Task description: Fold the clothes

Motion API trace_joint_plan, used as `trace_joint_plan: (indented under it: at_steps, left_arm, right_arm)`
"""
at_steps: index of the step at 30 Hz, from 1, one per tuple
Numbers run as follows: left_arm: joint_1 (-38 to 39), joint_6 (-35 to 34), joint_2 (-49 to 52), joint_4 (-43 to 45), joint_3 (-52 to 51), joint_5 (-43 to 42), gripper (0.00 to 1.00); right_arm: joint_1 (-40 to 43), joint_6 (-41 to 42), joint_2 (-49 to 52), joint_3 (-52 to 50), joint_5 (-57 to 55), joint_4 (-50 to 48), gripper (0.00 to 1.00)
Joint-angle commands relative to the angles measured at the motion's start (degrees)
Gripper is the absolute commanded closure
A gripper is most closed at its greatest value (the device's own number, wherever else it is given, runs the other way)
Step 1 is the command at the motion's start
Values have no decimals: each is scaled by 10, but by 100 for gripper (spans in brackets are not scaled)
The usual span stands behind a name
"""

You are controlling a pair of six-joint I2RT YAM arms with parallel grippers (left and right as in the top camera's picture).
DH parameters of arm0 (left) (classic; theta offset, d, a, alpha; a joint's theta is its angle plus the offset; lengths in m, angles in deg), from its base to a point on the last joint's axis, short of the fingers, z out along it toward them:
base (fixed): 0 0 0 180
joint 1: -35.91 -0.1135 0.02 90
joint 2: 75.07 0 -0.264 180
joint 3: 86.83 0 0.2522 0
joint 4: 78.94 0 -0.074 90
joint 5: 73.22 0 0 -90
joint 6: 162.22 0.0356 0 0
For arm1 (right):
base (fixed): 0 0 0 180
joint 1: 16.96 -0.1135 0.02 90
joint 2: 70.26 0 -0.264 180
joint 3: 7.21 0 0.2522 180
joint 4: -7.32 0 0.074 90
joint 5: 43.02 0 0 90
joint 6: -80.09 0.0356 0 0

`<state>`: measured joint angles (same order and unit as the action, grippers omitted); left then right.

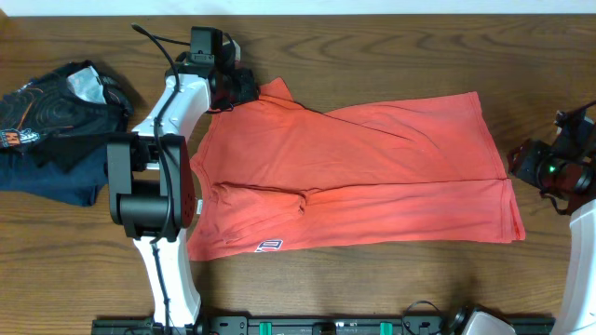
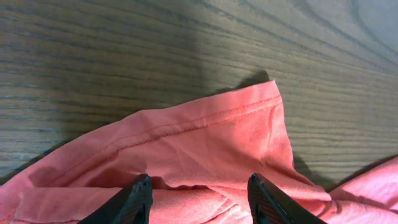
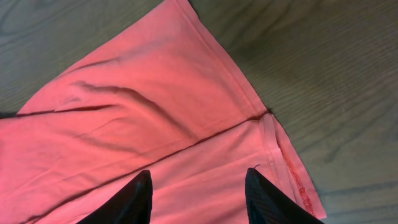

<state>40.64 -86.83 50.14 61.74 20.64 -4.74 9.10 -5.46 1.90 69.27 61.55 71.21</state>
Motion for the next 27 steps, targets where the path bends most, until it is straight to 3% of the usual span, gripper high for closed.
trace_joint_plan:
  at_steps: [1, 22, 27]
  left_arm:
    - [3, -10, 4, -2, 11, 15, 48]
    - [15, -63, 37, 25, 11, 14, 48]
    - [26, -63, 37, 25, 11, 15, 56]
  right_arm:
    - [4, -9, 3, 5, -2, 2, 54]
    - [4, -9, 3, 5, -2, 7, 54]
    - [4, -9, 3, 5, -2, 8, 55]
